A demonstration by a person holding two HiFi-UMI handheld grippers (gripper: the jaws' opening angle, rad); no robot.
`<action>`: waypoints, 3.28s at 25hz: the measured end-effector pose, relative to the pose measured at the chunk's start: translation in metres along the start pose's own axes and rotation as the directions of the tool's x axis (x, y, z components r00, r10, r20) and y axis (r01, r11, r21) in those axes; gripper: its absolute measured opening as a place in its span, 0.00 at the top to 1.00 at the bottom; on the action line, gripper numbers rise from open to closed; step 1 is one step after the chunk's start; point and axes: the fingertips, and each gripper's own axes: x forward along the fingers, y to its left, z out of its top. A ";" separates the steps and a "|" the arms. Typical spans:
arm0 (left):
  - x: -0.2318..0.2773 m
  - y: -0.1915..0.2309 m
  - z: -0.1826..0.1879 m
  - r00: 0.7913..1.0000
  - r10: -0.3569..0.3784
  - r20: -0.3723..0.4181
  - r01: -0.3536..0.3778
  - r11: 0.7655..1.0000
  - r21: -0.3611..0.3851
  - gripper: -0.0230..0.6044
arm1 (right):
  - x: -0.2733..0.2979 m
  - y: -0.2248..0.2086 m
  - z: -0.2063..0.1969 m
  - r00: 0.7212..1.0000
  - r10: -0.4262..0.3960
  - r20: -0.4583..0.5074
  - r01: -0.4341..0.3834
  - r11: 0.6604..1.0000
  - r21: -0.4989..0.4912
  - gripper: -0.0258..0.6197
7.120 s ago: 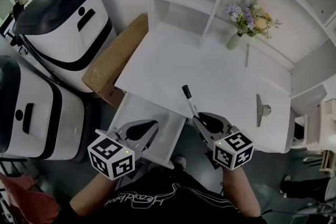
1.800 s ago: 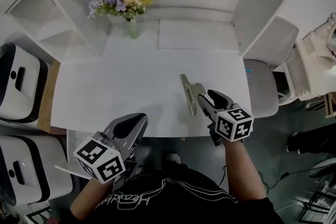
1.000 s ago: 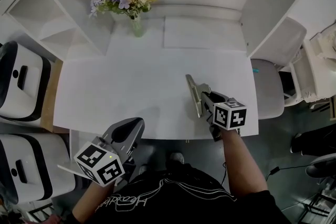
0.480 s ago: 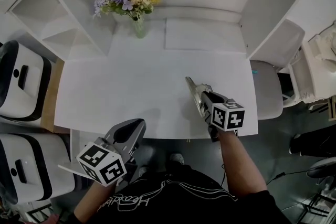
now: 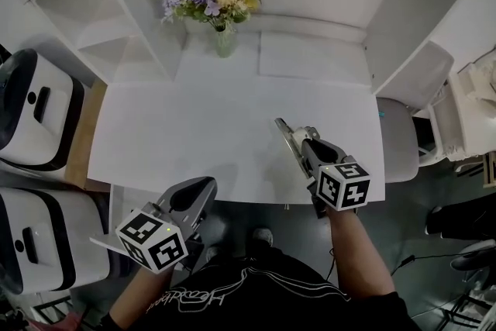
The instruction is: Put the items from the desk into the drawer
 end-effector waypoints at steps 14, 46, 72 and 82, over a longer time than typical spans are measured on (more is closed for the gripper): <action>-0.075 0.018 0.011 0.997 0.025 0.071 -0.024 1.000 -0.010 0.95 | -0.040 0.147 0.048 0.971 0.217 0.102 -0.200 0.967 -0.157 0.89; -0.330 0.158 -0.054 0.912 0.362 0.195 -0.321 0.923 -0.215 0.95 | 0.042 0.464 -0.046 0.792 0.575 -0.206 -0.611 0.746 -0.265 0.90; -0.425 0.235 -0.158 0.857 0.509 0.085 -0.438 0.805 -0.400 0.95 | 0.161 0.532 -0.270 0.615 0.507 -0.604 -0.730 0.655 -0.194 0.90; -0.434 0.243 -0.175 0.851 0.519 0.081 -0.440 0.789 -0.428 0.95 | 0.185 0.520 -0.320 0.580 0.449 -0.680 -0.727 0.662 -0.183 0.90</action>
